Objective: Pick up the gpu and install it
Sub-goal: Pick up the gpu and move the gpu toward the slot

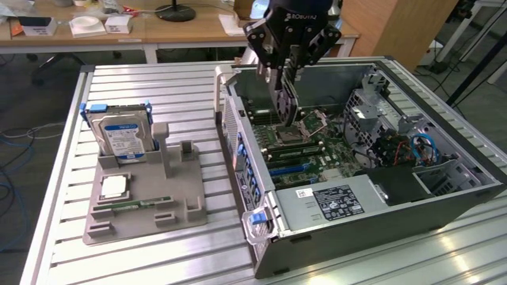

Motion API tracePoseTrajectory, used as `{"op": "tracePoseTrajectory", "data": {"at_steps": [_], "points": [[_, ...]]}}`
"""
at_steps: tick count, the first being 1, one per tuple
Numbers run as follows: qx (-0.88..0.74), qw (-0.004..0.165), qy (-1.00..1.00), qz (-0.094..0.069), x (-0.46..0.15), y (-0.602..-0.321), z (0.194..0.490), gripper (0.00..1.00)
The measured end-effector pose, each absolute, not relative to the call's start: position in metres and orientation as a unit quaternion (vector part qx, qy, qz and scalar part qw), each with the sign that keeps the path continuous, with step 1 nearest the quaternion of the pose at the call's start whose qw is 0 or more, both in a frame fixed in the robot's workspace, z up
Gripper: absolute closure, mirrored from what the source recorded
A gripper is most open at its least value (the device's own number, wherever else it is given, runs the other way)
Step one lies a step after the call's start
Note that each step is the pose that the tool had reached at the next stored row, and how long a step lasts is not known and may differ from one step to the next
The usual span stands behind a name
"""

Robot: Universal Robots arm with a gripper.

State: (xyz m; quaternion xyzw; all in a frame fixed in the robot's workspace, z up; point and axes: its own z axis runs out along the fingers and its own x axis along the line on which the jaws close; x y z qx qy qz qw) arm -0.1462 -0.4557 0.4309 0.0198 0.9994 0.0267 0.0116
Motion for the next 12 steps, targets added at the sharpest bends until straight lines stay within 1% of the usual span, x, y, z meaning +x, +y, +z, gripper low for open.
{"op": "tracePoseTrajectory", "data": {"at_steps": [12], "points": [[0.015, 0.011, 0.999, 0.027, -0.122, -0.456, 0.431, 0.74]]}}
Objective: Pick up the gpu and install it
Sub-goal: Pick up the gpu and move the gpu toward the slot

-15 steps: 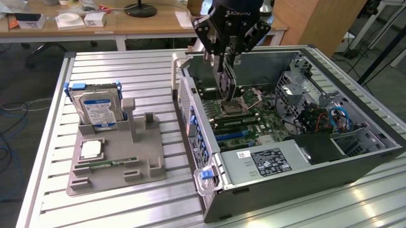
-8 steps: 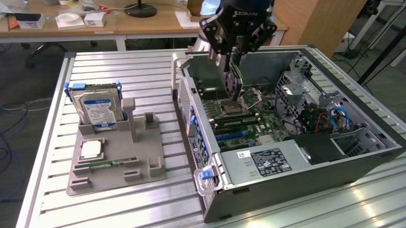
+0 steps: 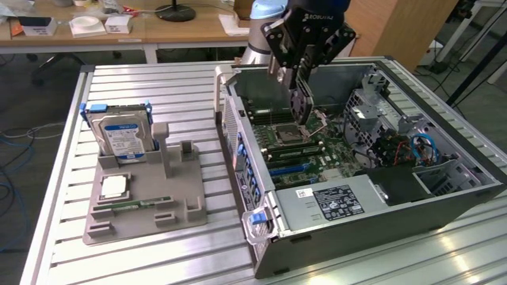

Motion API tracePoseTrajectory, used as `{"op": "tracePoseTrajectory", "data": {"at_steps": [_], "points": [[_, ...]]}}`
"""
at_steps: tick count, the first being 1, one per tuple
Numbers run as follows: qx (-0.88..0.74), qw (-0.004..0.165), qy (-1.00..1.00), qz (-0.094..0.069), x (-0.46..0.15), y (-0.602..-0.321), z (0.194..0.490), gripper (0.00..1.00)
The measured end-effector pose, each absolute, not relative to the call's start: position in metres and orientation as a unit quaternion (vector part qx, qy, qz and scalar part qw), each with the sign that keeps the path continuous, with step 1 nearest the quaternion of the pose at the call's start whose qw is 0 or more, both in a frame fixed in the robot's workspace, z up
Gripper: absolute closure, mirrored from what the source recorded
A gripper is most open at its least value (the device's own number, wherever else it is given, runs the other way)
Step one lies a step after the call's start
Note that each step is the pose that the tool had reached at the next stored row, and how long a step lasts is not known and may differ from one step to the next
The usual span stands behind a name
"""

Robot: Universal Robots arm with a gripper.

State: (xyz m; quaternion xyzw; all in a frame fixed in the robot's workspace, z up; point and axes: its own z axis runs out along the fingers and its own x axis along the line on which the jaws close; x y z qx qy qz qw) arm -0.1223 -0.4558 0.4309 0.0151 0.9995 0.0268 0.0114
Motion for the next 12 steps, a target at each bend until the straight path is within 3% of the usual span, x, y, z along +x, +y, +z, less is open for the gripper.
{"op": "tracePoseTrajectory", "data": {"at_steps": [12], "points": [[0.008, 0.011, 1.000, 0.027, -0.091, -0.456, 0.431, 0.74]]}}
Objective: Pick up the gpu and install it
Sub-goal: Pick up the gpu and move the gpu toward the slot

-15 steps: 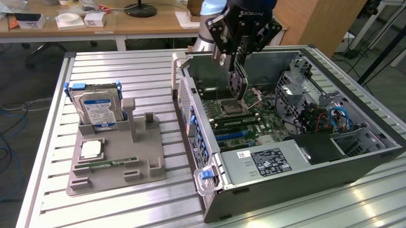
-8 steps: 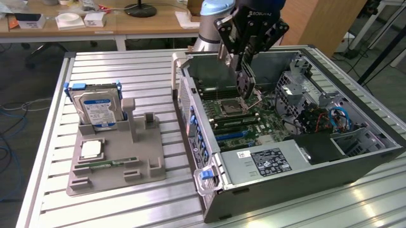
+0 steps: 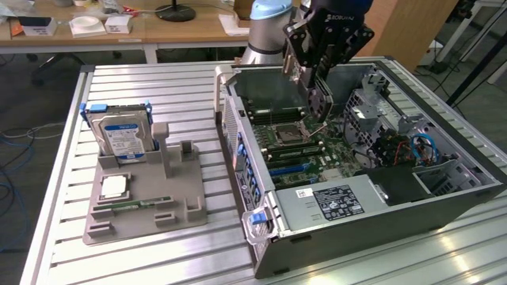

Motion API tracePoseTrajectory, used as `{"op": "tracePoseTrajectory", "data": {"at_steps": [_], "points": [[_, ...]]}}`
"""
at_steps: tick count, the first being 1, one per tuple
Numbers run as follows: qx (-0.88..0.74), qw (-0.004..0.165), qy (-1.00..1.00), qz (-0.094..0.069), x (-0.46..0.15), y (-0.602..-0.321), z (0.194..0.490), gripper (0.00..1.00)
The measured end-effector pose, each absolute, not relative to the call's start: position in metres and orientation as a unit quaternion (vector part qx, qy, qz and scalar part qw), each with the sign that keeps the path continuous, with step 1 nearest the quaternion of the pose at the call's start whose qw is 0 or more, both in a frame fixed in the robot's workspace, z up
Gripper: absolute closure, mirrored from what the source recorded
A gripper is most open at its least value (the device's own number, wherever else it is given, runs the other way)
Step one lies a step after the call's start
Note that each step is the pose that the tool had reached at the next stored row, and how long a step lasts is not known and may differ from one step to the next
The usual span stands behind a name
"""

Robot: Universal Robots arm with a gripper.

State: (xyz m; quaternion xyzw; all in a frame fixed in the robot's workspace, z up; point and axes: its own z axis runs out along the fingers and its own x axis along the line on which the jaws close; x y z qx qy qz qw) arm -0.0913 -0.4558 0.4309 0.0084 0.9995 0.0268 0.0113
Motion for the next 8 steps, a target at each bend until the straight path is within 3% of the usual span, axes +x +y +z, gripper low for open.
{"op": "tracePoseTrajectory", "data": {"at_steps": [8], "points": [[0.002, 0.011, 1.000, 0.027, -0.065, -0.456, 0.431, 0.74]]}}
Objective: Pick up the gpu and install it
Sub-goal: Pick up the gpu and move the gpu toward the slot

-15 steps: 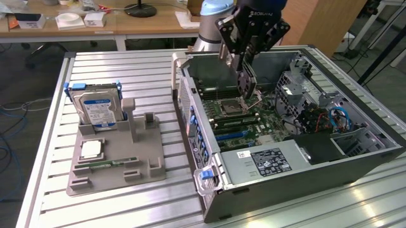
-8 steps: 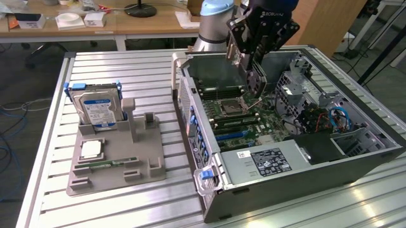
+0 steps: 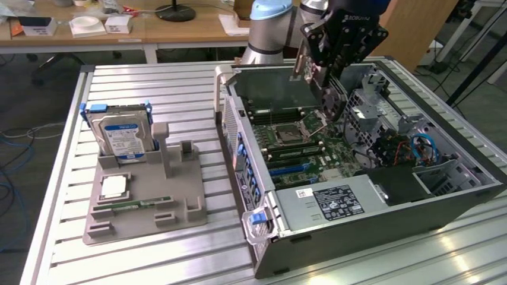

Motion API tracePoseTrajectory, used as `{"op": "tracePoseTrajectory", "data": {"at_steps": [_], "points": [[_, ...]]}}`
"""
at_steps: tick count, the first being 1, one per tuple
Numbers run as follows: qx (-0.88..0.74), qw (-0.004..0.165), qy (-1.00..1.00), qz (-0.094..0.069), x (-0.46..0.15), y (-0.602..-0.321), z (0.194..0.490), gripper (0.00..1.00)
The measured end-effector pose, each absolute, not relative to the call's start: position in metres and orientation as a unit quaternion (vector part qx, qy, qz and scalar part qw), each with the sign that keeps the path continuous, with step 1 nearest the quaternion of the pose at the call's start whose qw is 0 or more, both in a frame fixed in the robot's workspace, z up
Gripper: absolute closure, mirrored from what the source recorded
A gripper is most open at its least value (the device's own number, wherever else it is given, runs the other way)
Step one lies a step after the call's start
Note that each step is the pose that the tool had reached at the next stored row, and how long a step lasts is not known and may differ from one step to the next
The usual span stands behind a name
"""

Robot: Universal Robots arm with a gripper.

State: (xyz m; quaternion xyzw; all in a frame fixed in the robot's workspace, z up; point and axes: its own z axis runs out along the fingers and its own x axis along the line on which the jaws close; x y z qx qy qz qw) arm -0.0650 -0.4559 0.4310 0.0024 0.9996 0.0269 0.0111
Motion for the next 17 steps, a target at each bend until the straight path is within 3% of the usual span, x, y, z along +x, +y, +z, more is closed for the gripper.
{"op": "tracePoseTrajectory", "data": {"at_steps": [17], "points": [[-0.007, 0.011, 1.000, 0.027, -0.027, -0.456, 0.431, 0.74]]}}
